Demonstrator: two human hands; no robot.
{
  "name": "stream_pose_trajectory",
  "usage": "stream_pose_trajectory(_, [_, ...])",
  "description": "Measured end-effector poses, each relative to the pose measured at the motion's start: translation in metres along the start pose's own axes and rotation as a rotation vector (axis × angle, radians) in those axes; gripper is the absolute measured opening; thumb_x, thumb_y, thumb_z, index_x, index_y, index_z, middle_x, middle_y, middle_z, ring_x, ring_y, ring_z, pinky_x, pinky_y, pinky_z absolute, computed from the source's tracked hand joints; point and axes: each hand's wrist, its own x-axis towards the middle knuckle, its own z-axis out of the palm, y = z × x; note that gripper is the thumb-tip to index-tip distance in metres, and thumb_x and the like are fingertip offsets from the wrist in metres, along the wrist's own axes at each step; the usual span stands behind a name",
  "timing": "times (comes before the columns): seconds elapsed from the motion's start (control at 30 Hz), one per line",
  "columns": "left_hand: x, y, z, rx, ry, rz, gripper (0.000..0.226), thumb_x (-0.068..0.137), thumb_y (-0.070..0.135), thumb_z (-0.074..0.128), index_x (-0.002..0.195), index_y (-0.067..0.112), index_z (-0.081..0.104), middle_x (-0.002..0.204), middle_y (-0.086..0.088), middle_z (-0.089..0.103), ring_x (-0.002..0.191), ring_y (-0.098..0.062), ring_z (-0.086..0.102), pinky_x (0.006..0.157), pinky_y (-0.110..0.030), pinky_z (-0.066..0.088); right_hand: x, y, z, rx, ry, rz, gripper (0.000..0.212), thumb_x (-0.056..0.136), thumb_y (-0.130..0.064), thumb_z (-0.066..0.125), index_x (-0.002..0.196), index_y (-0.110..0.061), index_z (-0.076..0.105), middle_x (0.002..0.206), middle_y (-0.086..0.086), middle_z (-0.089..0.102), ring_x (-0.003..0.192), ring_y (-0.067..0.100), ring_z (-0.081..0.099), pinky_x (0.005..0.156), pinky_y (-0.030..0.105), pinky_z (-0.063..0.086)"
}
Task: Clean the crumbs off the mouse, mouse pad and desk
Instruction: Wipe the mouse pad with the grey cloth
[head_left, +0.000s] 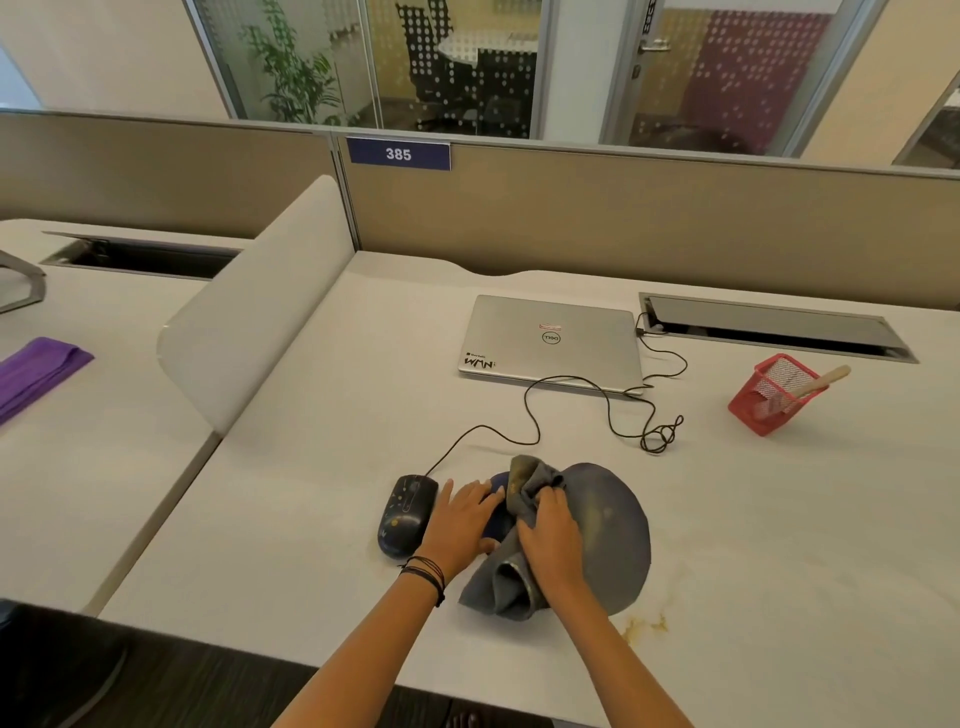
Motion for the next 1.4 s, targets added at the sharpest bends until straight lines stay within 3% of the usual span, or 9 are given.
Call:
stream_pose_trajectory(0.2, [0.0,0.001,-0.002,0.082,-0.011,0.014,0.069,0.093,0.042,0.05,0.15,0.02,0.017,0.155,-0.006,0.022,0.144,-0.025,0.018,0.121,-0.044,0.006,0.037,0.01,-0.037,-0.165,-0.032,0.025,0.021,0.093,-0.021,0.05,0.105,-0.004,0.051,0.105,0.014,0.057,0.087,0.03,0.059,0.067,0.035,0.045])
stream_pose_trajectory(0.4, [0.001,0.001,-0.004,0.078,-0.03,0.009,0.068,0.094,0.044,0.048,0.15,0.021,0.016,0.156,-0.005,0.021,0.145,-0.025,0.017,0.121,-0.044,0.005,0.043,0.046,-0.082,-0.306,0.003,0.109,0.024,0.092,-0.012,0.048,0.111,0.002,0.049,0.112,0.022,0.053,0.096,0.039,0.057,0.079,0.043,0.048])
stream_pose_trajectory(0.57, [0.002,0.003,-0.002,0.062,-0.031,0.002,0.069,0.093,0.044,0.049,0.15,0.021,0.017,0.156,-0.005,0.021,0.145,-0.025,0.018,0.121,-0.044,0.007,0.02,0.043,-0.07,-0.38,-0.042,0.118,0.024,0.094,-0.012,0.047,0.115,-0.002,0.049,0.118,0.016,0.053,0.096,0.03,0.06,0.077,0.034,0.049])
stream_pose_trajectory(0.73, [0.003,0.002,0.0,0.055,-0.018,-0.001,0.071,0.092,0.042,0.051,0.15,0.02,0.017,0.155,-0.005,0.023,0.145,-0.024,0.017,0.121,-0.043,0.006,-0.002,0.017,-0.038,-0.324,-0.141,0.033,0.022,0.09,-0.013,0.049,0.111,-0.006,0.053,0.112,0.013,0.058,0.091,0.025,0.061,0.065,0.026,0.042])
stream_pose_trajectory(0.83, [0.004,0.002,0.001,0.037,-0.013,0.001,0.072,0.091,0.041,0.053,0.15,0.019,0.016,0.155,-0.004,0.023,0.145,-0.023,0.015,0.121,-0.043,0.005,-0.016,-0.002,-0.011,-0.26,-0.185,-0.032,0.026,0.092,-0.016,0.052,0.115,-0.006,0.052,0.113,0.011,0.058,0.094,0.025,0.062,0.074,0.028,0.049])
stream_pose_trajectory(1.0, [0.005,-0.001,0.001,0.069,-0.008,0.017,0.071,0.091,0.038,0.054,0.149,0.02,0.018,0.153,-0.005,0.025,0.145,-0.023,0.016,0.12,-0.043,0.005,-0.023,-0.002,0.005,-0.134,-0.223,0.029,0.032,0.088,-0.027,0.059,0.113,-0.007,0.054,0.11,0.01,0.064,0.098,0.023,0.062,0.083,0.029,0.051])
stream_pose_trajectory(1.23, [0.009,-0.001,0.0,0.093,-0.019,0.026,0.07,0.091,0.039,0.053,0.149,0.019,0.018,0.152,-0.006,0.027,0.145,-0.023,0.017,0.12,-0.044,0.005,-0.022,0.004,0.008,-0.194,-0.221,-0.065,0.039,0.089,-0.035,0.058,0.119,-0.012,0.05,0.114,0.005,0.062,0.1,0.018,0.062,0.083,0.023,0.049])
stream_pose_trajectory(1.4, [0.008,0.003,-0.001,0.129,-0.017,0.018,0.072,0.09,0.042,0.055,0.148,0.018,0.021,0.151,-0.008,0.029,0.143,-0.026,0.02,0.12,-0.046,0.005,0.005,0.012,-0.013,-0.286,-0.225,-0.085,0.028,0.088,-0.027,0.054,0.111,-0.011,0.051,0.107,0.009,0.063,0.091,0.022,0.063,0.075,0.028,0.05])
